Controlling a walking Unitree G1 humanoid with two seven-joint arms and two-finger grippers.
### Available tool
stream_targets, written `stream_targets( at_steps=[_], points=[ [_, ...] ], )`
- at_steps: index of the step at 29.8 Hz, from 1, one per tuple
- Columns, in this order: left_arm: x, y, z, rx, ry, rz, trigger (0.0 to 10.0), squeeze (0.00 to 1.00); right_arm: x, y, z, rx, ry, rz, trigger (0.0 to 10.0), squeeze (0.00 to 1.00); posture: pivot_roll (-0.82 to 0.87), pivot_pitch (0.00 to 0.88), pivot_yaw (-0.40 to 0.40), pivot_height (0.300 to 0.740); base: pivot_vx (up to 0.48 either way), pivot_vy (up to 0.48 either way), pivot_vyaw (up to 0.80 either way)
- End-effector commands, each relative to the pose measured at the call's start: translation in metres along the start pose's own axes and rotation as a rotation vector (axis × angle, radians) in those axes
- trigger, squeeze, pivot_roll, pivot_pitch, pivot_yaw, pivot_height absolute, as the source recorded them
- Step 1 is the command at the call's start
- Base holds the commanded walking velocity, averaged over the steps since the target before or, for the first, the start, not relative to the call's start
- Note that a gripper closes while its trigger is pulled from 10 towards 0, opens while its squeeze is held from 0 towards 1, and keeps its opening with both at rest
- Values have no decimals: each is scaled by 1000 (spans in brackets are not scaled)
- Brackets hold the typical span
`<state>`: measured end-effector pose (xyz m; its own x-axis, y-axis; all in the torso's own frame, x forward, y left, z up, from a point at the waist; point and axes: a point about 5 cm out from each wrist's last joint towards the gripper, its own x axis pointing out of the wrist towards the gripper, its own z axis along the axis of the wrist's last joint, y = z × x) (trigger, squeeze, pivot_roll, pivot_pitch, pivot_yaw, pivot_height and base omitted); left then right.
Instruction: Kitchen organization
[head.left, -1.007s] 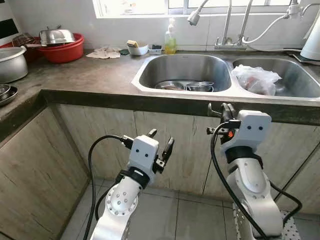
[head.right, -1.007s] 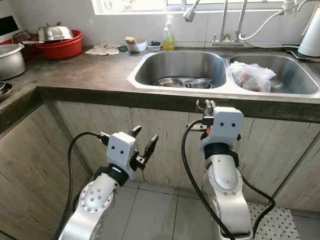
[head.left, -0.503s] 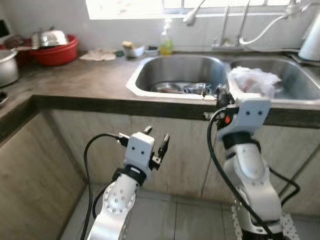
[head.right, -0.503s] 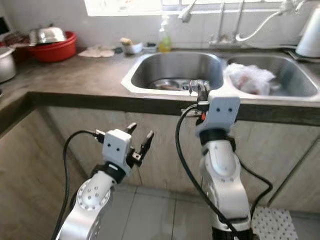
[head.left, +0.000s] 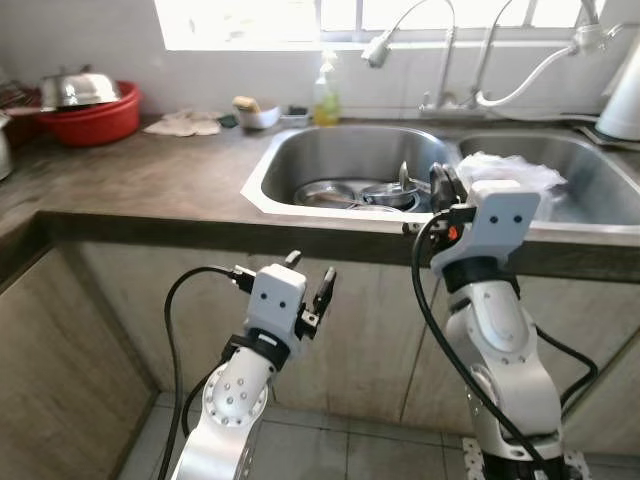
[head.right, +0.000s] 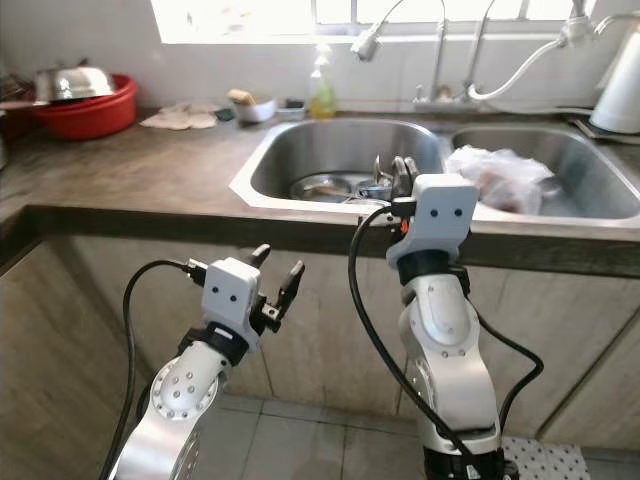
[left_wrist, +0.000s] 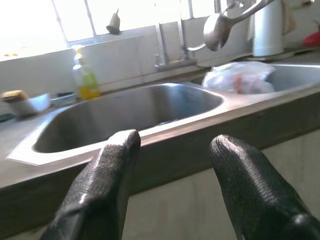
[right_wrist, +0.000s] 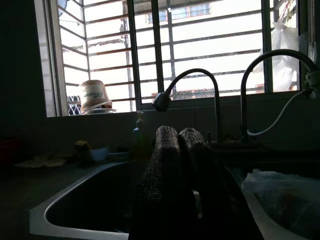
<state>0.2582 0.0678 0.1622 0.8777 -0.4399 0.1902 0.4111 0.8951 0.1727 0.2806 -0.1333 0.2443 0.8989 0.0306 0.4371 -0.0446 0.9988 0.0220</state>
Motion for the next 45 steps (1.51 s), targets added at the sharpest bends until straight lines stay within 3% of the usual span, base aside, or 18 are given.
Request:
stream_targets(
  at_steps=[1,24,45],
  points=[
    [1,1,2,8,-9,-6,10000,0,2,1,3,12,-16,2,10000,0,6,0,2,740,349,0,0],
    [-1,0,0,6,-2,-8,10000,0,-3,3,-5,5,19,21,10000,0,6,0,-2,740,349,0,0],
    [-2,1,-2,5,2,-5,10000,0,6,-1,-9,-30,28,18,10000,0,9,0,-6,740,347,0,0]
  ],
)
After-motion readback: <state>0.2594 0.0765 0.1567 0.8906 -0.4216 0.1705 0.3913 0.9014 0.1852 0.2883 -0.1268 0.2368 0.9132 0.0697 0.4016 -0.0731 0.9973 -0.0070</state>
